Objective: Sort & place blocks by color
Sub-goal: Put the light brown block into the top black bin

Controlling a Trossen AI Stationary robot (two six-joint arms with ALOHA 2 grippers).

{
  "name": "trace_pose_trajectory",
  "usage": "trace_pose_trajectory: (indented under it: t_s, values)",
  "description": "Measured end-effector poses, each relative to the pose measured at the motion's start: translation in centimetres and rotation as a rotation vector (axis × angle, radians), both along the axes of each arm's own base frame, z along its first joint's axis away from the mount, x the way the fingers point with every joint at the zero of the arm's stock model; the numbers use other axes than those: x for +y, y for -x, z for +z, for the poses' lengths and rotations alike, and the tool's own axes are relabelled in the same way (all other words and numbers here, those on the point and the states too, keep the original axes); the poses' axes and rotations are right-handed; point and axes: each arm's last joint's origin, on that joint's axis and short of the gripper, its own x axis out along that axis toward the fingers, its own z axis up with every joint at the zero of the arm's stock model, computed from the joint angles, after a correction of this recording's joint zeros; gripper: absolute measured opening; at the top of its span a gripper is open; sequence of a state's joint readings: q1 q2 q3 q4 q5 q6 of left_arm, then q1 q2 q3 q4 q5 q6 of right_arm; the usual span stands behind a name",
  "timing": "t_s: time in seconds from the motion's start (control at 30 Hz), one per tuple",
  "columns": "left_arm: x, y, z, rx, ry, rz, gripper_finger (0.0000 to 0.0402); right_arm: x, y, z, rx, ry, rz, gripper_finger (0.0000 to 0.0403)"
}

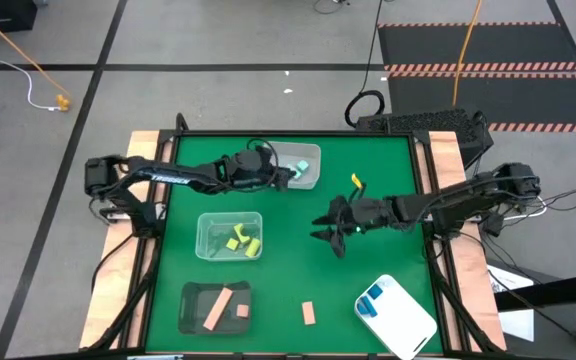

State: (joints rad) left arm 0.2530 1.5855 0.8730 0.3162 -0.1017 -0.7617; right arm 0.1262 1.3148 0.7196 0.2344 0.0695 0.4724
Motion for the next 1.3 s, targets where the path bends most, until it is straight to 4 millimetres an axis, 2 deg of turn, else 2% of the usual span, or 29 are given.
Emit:
trace_pose_trajectory:
  t_s: [0.1, 0.3, 0.4, 0.53, 0.67, 0.8, 0.9, 0.97, 1.13, 1.3]
  values:
    - [-2.1, 0.0, 1.5, -0.057, 0.015, -0.096, 0.0152, 2.1, 0.2, 0.3, -0.011, -0.013, 0.005, 0.018]
    - [-8.5, -0.1, 3.2, -0.134, 0.01, -0.292, 0.0152, 6.3, 0.7, 0.3, -0.011, -0.02, 0.027, 0.018]
    - [-11.7, -0.1, 3.7, -0.191, 0.024, -0.374, 0.0152, 8.4, 0.0, 0.2, -0.004, -0.03, 0.051, 0.018]
    - [-15.3, 0.4, 3.8, -0.207, 0.035, -0.389, 0.0152, 10.8, -1.5, -0.5, 0.032, -0.008, 0.102, 0.018]
    - [-17.9, 1.1, 3.8, -0.213, 0.061, -0.417, 0.0152, 12.3, -3.0, -0.9, 0.105, 0.141, 0.182, 0.018]
    - [-20.0, 1.7, 3.8, -0.212, 0.085, -0.475, 0.0152, 13.4, -4.3, -0.9, 0.187, 0.43, 0.347, 0.0181]
    - [-21.2, 2.2, 3.8, -0.213, 0.087, -0.483, 0.0152, 13.9, -5.1, -0.9, 0.214, 0.607, 0.462, 0.0181]
    - [-21.9, 2.6, 3.9, -0.22, 0.1, -0.467, 0.0152, 14.0, -5.9, -1.2, 0.225, 0.59, 0.439, 0.0181]
    - [-23.1, 3.2, 3.9, -0.231, 0.13, -0.399, 0.0152, 11.9, -7.5, -2.7, 0.344, 0.235, 0.131, 0.0181]
    - [-23.4, 3.5, 3.9, -0.234, 0.091, -0.353, 0.0152, 10.4, -7.2, -4.3, 0.472, 0.018, -0.191, 0.0181]
